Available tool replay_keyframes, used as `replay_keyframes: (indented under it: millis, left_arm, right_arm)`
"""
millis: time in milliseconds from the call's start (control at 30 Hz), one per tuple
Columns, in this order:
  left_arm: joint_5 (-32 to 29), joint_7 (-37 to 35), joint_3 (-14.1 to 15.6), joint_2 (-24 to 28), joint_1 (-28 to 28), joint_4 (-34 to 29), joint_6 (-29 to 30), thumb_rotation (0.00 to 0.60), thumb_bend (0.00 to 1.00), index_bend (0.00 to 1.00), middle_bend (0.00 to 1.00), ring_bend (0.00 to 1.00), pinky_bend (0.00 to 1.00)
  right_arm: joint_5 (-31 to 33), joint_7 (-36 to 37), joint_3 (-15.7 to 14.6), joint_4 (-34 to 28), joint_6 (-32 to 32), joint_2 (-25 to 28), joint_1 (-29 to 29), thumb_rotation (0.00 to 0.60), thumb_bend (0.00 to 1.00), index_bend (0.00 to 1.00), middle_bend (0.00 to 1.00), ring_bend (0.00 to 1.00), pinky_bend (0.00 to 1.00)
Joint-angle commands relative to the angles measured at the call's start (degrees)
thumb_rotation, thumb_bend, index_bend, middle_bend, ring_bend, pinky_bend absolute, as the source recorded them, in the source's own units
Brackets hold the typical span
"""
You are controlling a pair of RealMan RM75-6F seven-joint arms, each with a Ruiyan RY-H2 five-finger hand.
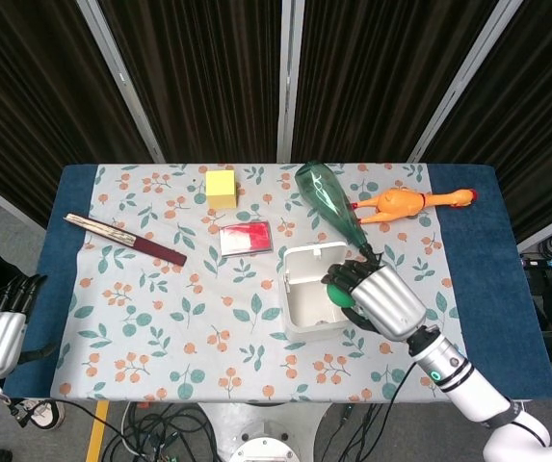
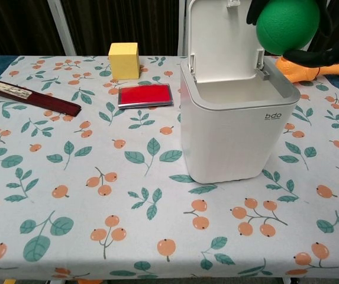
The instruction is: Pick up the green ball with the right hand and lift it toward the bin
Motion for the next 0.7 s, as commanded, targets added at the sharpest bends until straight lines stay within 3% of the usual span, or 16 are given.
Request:
replay_keyframes:
  millis: [33, 167, 300, 467, 700]
  left_arm:
    - [-0.05, -0.19, 0.06, -0.03, 0.02, 0.15, -0.12, 0.6, 0.06, 0.05, 0.07, 0.0, 0.14]
    - [-0.03, -0.5, 0.02, -0.24, 0.13, 0.5, 0.09, 0.6, 0.06, 0.05, 0.07, 0.0, 0.14]
    - [0.05, -0.59, 0.08, -0.31, 0.23, 0.7, 0.21, 0.6, 0.06, 0.05, 0.07, 0.0, 0.14]
    - [0.01, -0.57, 0.01, -0.14, 0.11, 0.66, 0.01, 0.6, 0.06, 0.05, 0.07, 0.0, 0.14]
    - [0.19, 0.05, -0.19, -0.05, 0.01, 0.06, 0.27, 0.6, 0.06, 0.05, 0.07, 0.0, 0.14]
  right_arm:
    - [0.36, -0.34, 0.14, 0.17, -0.71, -0.65, 0.59, 0.6, 0.34, 0.32, 0.36, 0.38, 0.56]
    - [2.13, -1.32, -0.22, -0.19, -2.79, -0.42, 1.28, 0.6, 0.29, 0.16, 0.28, 0.26, 0.49]
    - [3.14, -1.15, -0.39, -0.41, -3.42, -0.01, 1.45, 0.6, 0.24, 0.01, 0.17, 0.11, 0.34]
    - [1.62, 1.42, -0.49, 0.51, -1.19, 0.1, 0.74, 0.6, 0.23, 0.0, 0.11, 0.03, 0.25]
    - [-0.83, 3.65, -1.5, 1.01, 1.89, 1.12, -0.92, 0.6, 0.23, 0.0, 0.11, 0.03, 0.24]
